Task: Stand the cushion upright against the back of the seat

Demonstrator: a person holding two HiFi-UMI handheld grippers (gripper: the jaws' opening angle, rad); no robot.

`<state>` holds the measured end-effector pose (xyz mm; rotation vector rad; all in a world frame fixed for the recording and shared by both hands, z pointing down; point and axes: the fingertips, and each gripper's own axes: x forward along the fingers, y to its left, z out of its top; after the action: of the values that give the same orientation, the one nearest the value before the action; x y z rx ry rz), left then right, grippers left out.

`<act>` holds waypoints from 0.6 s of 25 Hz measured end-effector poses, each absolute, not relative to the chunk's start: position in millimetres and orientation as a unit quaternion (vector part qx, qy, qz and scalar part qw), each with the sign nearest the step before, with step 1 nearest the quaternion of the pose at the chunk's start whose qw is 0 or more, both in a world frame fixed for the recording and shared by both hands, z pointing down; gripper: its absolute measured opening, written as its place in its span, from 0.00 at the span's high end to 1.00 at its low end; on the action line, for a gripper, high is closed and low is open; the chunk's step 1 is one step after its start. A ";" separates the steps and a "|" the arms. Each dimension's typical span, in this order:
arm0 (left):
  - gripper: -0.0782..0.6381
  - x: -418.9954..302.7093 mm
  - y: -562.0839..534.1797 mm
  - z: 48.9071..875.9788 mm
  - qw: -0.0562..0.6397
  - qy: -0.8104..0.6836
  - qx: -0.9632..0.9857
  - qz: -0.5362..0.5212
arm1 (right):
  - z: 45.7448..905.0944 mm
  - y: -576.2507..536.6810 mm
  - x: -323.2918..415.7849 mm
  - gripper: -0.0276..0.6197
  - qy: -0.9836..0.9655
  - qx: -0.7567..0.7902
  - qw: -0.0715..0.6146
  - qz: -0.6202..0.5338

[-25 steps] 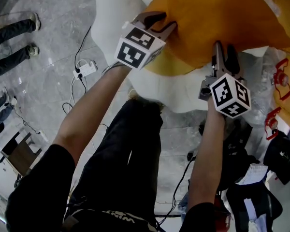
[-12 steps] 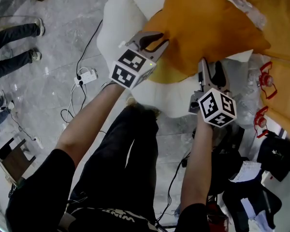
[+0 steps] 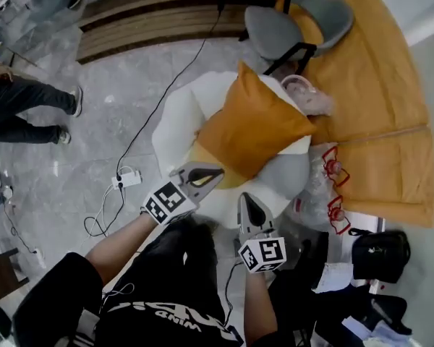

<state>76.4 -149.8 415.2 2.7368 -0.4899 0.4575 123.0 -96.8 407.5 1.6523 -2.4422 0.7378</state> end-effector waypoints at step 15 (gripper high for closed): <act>0.88 36.4 4.6 215.9 0.124 -0.081 0.986 0.072 | 225.8 38.2 53.2 0.93 -0.868 0.469 -0.005 0.161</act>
<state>36.4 4.6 215.9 2.8761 -0.2362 0.2110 53.2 38.2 225.8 1.4792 -2.7365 0.5082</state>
